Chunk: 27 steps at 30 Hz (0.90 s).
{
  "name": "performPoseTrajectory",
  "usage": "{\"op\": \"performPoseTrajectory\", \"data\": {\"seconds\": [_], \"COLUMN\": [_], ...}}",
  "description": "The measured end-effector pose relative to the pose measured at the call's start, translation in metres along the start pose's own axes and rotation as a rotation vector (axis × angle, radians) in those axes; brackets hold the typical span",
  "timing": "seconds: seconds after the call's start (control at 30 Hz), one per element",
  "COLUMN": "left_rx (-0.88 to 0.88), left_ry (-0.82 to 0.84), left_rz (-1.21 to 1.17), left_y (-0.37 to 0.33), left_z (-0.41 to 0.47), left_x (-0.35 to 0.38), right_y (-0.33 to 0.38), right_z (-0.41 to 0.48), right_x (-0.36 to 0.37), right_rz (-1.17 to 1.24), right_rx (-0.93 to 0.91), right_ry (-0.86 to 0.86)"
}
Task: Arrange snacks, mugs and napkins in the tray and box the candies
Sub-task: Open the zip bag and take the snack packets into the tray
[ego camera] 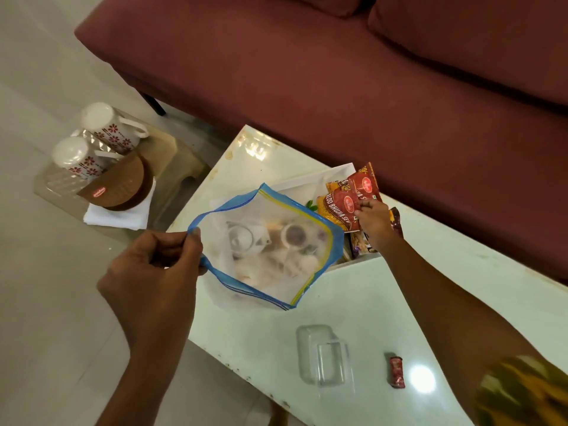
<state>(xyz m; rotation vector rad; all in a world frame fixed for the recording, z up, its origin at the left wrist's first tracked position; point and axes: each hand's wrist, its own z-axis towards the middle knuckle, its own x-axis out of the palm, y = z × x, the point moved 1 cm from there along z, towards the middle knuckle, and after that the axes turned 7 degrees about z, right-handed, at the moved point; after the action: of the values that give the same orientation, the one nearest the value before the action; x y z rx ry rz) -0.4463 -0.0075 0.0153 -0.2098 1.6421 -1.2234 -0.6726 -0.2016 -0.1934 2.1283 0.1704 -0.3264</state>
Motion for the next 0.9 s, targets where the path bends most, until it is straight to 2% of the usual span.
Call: {"op": "performPoseTrajectory", "data": {"seconds": [0.13, 0.33, 0.43, 0.47, 0.53, 0.6, 0.67, 0.8, 0.9], "left_rx": [-0.007, 0.007, 0.0, -0.001, 0.009, 0.006, -0.036, -0.172, -0.15], "left_ry": [0.007, 0.037, 0.042, 0.043, 0.045, 0.046, 0.076, 0.276, 0.452], "left_rz": [-0.011, -0.024, -0.047, -0.058, -0.081, -0.117, -0.176, -0.334, -0.377], "left_y": [0.001, -0.004, -0.014, -0.018, -0.025, -0.032, -0.04, -0.062, -0.087], "left_z": [-0.009, -0.015, -0.017, -0.018, -0.019, -0.021, -0.022, -0.025, -0.034], "left_x": [0.001, 0.003, -0.005, -0.009, -0.017, -0.024, -0.032, -0.043, -0.049], "right_y": [-0.002, 0.005, 0.022, 0.03, 0.045, 0.05, 0.056, 0.092, 0.123], "right_z": [0.003, -0.004, -0.04, -0.057, -0.097, -0.136, -0.177, -0.244, -0.274], "right_x": [-0.007, -0.019, -0.027, -0.031, -0.041, -0.053, -0.062, -0.056, -0.048], "right_rz": [-0.13, -0.222, -0.179, -0.172, -0.161, -0.283, -0.319, -0.159, -0.205], "right_rx": [-0.055, -0.083, -0.234, -0.314, -0.465, -0.672, -0.762, -0.752, -0.846], "right_ry": [-0.138, -0.097, -0.063, -0.029, 0.159, 0.357, 0.469, 0.517, 0.524]}}
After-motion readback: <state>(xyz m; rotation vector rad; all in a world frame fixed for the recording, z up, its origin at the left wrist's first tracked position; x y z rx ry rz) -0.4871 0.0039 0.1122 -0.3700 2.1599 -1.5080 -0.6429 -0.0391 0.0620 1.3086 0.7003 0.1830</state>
